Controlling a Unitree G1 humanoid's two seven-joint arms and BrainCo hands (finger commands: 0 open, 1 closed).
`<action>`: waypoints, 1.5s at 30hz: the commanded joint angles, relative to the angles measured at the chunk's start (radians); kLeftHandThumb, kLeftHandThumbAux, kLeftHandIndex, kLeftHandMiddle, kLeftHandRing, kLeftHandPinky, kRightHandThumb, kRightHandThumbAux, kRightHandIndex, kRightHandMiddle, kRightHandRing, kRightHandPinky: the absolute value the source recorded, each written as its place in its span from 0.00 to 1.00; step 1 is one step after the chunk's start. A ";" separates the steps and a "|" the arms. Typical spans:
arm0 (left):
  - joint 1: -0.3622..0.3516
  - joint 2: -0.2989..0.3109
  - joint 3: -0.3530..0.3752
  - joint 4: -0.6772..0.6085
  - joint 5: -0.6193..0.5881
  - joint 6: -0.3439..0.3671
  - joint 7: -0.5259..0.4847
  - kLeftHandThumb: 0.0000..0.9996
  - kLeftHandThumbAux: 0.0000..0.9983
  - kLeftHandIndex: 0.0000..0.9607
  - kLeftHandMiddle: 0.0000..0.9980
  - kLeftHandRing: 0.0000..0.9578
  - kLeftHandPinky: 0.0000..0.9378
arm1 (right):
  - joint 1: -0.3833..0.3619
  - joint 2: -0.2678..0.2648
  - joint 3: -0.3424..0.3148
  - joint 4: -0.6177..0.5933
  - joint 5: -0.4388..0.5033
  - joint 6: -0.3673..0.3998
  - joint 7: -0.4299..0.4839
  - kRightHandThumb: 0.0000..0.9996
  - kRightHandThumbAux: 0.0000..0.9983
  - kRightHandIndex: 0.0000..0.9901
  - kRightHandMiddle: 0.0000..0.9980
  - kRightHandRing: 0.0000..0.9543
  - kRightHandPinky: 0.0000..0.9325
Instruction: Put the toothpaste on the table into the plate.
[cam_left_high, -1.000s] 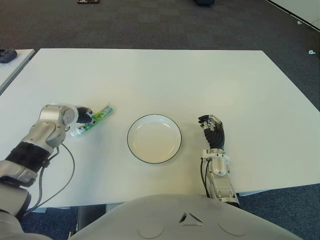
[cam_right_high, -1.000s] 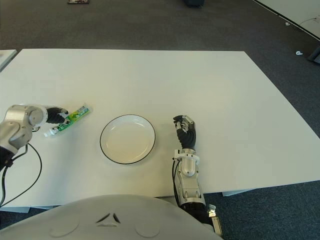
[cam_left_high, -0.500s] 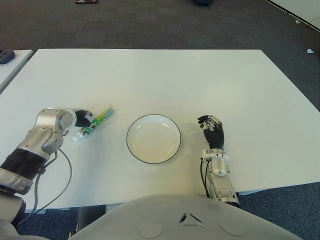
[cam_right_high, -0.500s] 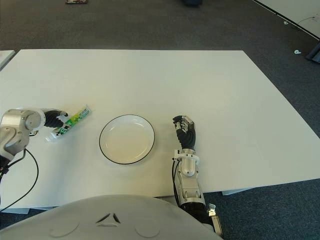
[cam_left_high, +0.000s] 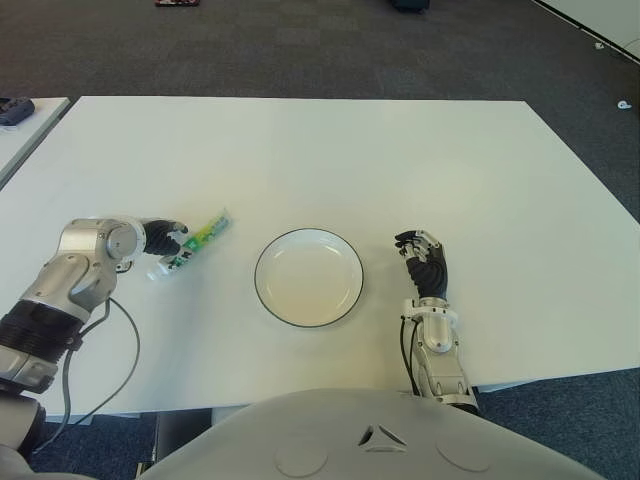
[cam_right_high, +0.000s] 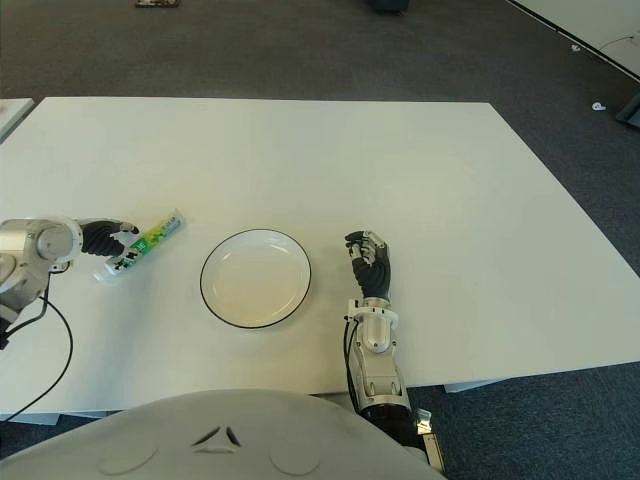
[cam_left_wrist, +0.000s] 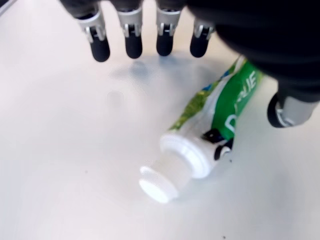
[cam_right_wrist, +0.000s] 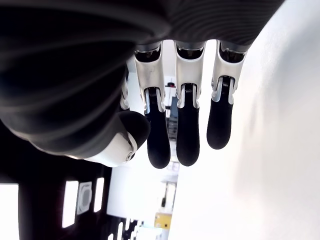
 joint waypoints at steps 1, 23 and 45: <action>0.034 0.000 -0.043 -0.023 -0.027 -0.045 -0.060 0.30 0.38 0.04 0.00 0.00 0.05 | -0.004 0.003 -0.001 0.003 0.001 0.017 -0.004 0.70 0.73 0.43 0.45 0.45 0.45; 0.106 -0.027 -0.091 -0.220 0.048 0.096 -0.106 0.41 0.40 0.02 0.00 0.02 0.12 | 0.007 0.002 0.000 -0.007 0.010 0.006 0.006 0.70 0.73 0.43 0.45 0.45 0.45; 0.169 -0.184 -0.127 -0.191 0.218 0.260 0.019 0.43 0.38 0.01 0.04 0.03 0.09 | 0.020 0.000 -0.001 -0.027 0.000 0.026 0.005 0.70 0.73 0.43 0.45 0.45 0.44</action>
